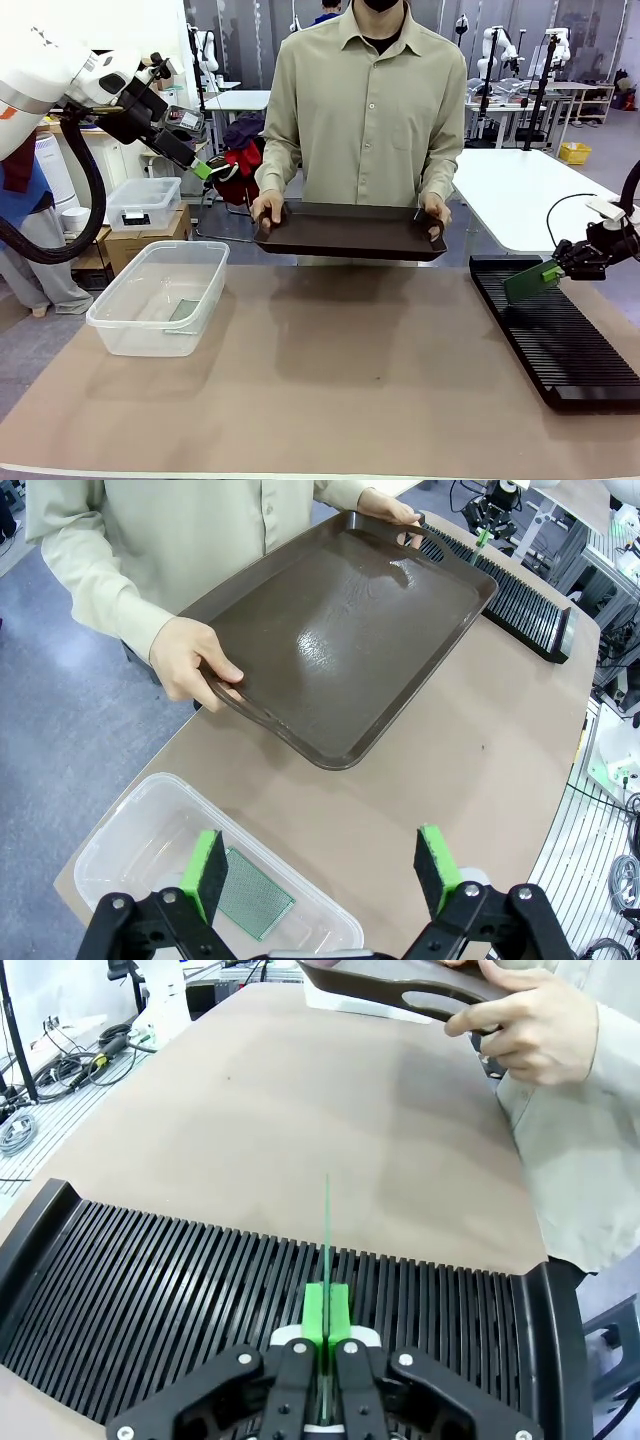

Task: Sort PCBs into racks and boxes based on the side picked up.
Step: If the short side of the Blank PCB is picked up, insert it into the PCB Rack ; if the long side is picked up, place it in the Organizing box.

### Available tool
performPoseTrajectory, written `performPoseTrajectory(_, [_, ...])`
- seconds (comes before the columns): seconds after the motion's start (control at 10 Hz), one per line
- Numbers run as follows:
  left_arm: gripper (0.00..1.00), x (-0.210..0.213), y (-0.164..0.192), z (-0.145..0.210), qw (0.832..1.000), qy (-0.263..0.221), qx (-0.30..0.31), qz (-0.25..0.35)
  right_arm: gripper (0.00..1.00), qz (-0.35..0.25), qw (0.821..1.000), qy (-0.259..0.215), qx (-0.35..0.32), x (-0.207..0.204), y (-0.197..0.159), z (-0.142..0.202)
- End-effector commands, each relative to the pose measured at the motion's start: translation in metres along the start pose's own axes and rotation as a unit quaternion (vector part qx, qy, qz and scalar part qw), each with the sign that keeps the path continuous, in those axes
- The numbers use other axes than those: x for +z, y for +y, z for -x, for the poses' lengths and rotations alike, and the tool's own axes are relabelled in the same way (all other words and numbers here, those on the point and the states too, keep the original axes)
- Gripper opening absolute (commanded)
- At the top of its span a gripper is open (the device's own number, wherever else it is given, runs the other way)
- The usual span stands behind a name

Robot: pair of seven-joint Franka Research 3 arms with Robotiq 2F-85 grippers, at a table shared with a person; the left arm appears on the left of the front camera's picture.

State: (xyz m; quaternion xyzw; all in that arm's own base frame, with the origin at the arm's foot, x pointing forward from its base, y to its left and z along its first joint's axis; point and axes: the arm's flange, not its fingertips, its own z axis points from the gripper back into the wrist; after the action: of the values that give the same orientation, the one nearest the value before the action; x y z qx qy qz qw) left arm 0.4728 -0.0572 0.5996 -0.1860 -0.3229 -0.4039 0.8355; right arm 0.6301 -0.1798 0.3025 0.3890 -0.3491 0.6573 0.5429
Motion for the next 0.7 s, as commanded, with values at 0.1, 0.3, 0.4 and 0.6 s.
performPoseTrajectory(0.1, [1.0, 0.0, 0.001, -0.001, 1.0, 0.0, 0.0, -0.001, 0.02, 0.008, 0.999, 0.002, -0.039, -0.002, -0.008, 0.008])
performPoseTrajectory(0.3, [1.0, 0.0, 0.001, -0.001, 1.0, 0.0, 0.0, -0.001, 0.02, -0.004, 0.998, -0.004, -0.058, -0.004, -0.01, 0.013])
performPoseTrajectory(0.4, [1.0, 0.0, 0.001, -0.001, 1.0, 0.0, 0.0, -0.001, 0.02, -0.004, 0.998, -0.006, -0.061, -0.006, -0.01, 0.014])
performPoseTrajectory(0.6, [1.0, 0.0, 0.001, -0.001, 1.0, 0.0, 0.0, -0.001, 0.02, -0.011, 0.997, -0.008, -0.069, -0.003, -0.006, 0.013])
